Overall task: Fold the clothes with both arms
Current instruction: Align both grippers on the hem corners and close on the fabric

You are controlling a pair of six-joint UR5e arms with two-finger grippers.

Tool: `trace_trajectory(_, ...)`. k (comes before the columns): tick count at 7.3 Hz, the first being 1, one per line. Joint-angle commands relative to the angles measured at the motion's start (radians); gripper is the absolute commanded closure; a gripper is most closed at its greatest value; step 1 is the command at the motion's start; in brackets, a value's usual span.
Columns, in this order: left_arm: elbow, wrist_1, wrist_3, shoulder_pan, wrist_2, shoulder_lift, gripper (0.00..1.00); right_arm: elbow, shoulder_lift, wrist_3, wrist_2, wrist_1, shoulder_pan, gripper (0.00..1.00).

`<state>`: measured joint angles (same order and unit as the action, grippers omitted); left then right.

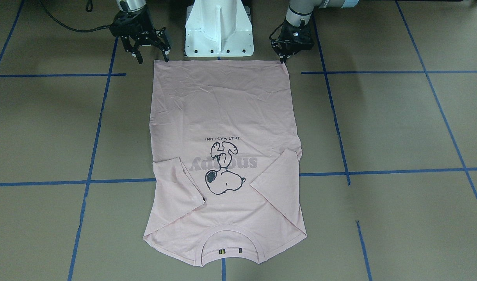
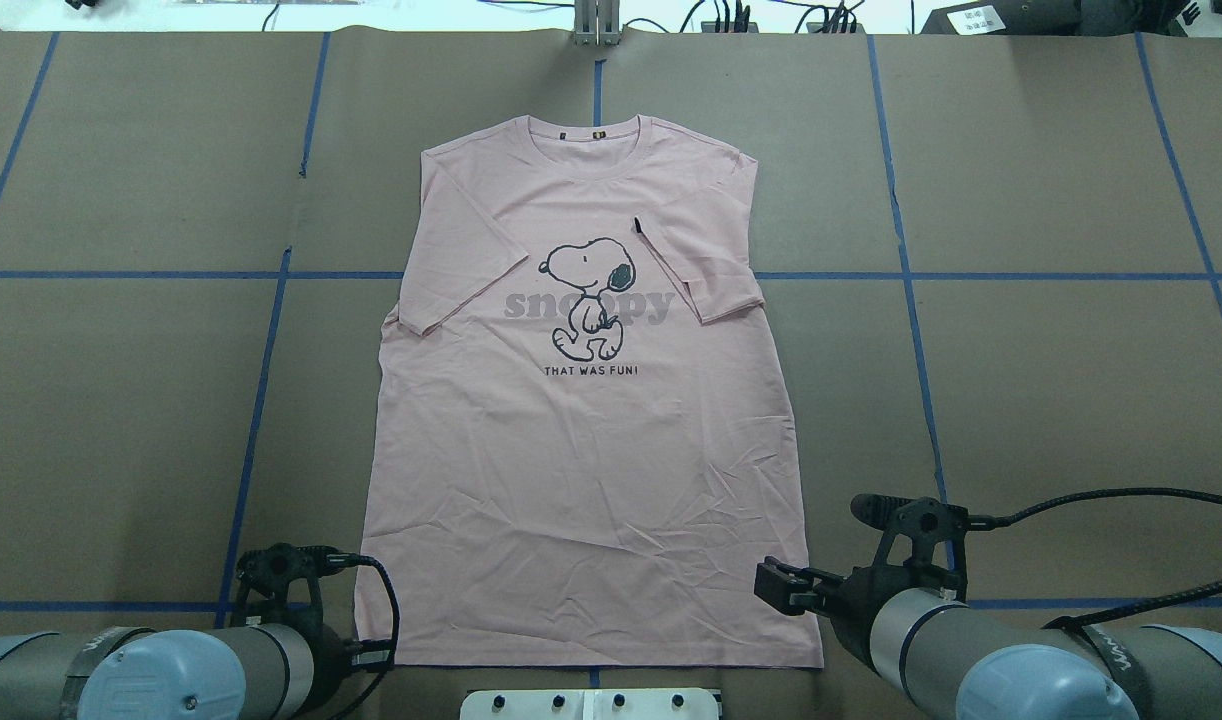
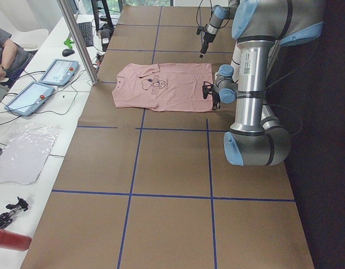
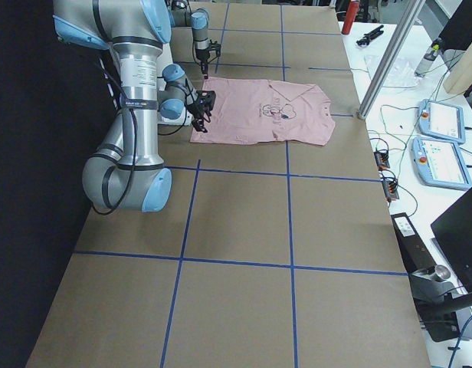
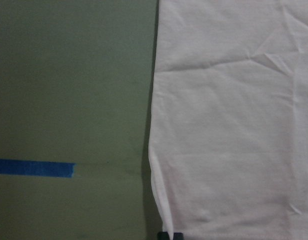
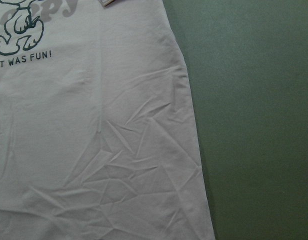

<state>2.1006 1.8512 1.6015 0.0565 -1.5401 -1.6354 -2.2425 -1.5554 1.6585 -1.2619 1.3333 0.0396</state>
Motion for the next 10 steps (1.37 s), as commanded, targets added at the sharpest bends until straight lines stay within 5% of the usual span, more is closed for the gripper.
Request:
trace_trajectory(1,0.004,-0.001,0.000,0.002,-0.003,-0.001,1.00,0.003,0.008,0.003,-0.001,0.001,-0.009,0.09)
trace_trajectory(3,0.004,-0.003,0.000,0.000,-0.003,-0.006,1.00,0.070,0.031,0.125,-0.001,0.009,-0.042,0.30)
trace_trajectory(10,0.002,-0.001,0.002,-0.003,-0.003,-0.014,1.00,0.130,0.032,0.127,-0.001,0.014,-0.076,0.41)
